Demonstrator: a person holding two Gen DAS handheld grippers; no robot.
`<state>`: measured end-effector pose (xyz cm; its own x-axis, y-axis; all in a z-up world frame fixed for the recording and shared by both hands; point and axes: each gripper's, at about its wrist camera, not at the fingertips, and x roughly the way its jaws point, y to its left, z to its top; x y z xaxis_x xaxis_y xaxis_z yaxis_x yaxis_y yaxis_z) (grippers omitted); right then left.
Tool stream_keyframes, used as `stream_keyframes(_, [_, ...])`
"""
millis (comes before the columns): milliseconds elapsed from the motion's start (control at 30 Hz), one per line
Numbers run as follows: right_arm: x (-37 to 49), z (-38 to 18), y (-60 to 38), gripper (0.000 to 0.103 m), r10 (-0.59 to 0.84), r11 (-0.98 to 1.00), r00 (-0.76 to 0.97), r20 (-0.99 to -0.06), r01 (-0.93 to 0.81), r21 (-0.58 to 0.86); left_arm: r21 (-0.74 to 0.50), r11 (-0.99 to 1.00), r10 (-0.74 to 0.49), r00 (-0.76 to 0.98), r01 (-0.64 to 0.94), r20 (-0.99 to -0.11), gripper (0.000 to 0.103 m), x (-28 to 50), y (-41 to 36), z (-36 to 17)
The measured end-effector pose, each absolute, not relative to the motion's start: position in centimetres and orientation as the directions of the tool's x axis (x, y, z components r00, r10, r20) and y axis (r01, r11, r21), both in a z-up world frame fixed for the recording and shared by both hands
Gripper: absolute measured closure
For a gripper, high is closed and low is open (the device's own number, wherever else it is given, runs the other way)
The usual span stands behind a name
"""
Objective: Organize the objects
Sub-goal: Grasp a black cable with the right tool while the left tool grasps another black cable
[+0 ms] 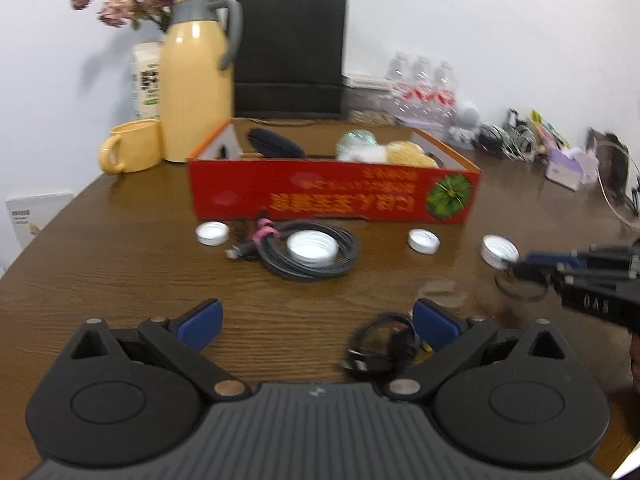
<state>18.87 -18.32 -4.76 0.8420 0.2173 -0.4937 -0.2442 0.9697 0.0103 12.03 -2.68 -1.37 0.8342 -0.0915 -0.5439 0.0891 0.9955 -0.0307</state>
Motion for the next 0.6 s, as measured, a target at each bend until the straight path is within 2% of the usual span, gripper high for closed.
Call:
stream_keyframes(333, [18.5,-4.4,-18.8,0.088,0.180,0.980,0.874,-0.451,-0.197,0.011,0.023,0.991,-0.095,0.807,0.133,-0.583,0.000,12.7,-4.8,-3.2])
stream_keyframes(600, [18.3,-4.4,-18.9,0.088,0.182,0.980,0.876,-0.448,-0.198,0.012,0.025,0.987,-0.110,0.792,0.156,-0.600,0.025,13.1,-5.0,-3.8])
